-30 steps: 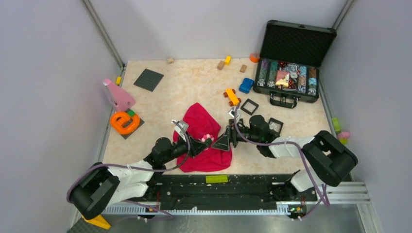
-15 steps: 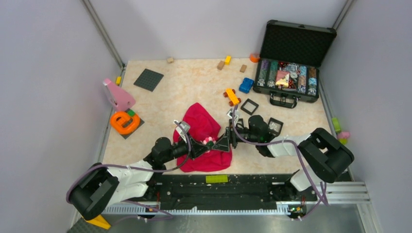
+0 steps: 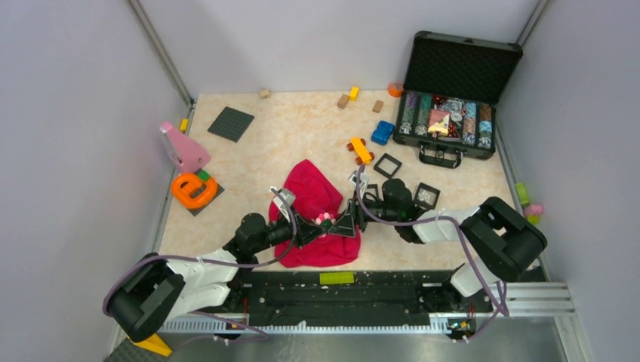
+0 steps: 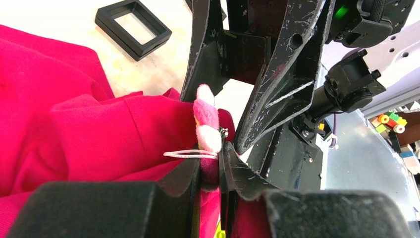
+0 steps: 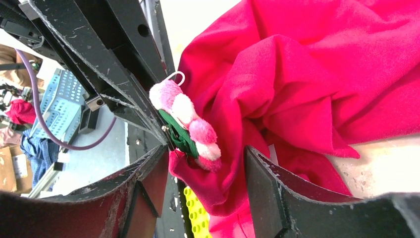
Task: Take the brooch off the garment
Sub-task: Remove the brooch from the clothes.
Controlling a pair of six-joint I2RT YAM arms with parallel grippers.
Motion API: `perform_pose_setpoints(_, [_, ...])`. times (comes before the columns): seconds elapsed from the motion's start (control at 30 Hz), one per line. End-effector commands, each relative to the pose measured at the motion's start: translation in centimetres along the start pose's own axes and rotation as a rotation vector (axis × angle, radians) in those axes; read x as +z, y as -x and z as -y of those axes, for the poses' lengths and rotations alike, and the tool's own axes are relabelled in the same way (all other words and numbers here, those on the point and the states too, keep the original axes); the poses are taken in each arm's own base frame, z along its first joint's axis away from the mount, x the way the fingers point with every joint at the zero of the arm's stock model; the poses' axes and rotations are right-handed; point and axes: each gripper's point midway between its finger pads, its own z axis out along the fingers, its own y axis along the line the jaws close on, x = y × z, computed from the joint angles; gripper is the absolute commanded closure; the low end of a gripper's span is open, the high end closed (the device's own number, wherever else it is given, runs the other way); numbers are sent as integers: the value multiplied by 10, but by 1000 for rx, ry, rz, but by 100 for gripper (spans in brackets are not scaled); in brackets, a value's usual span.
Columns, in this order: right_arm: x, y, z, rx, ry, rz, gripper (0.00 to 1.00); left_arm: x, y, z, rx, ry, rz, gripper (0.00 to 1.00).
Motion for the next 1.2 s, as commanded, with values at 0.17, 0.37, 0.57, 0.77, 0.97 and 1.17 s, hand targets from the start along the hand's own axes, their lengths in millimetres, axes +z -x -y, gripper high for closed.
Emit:
perform_pose_setpoints(0.17, [12, 15, -7, -67, 31, 12, 47, 7, 20, 15, 15, -68, 50, 100])
perform_pose_setpoints(0.37, [8, 10, -8, -89, 27, -16, 37, 6, 21, 15, 24, -68, 53, 100])
perform_pose_setpoints(0.57, [5, 6, -10, -113, 35, -43, 32, 6, 20, 16, 26, -72, 51, 100])
perform_pose_setpoints(0.77, [5, 3, -11, -112, 45, -53, 39, 6, 21, 18, 28, -81, 50, 100])
perform_pose_setpoints(0.97, [9, 9, -13, -102, 64, -33, 57, 6, 20, 21, 28, -98, 44, 100])
perform_pose_setpoints(1.17, [12, 14, -15, -87, 75, -12, 60, 6, 18, 25, 24, -123, 32, 100])
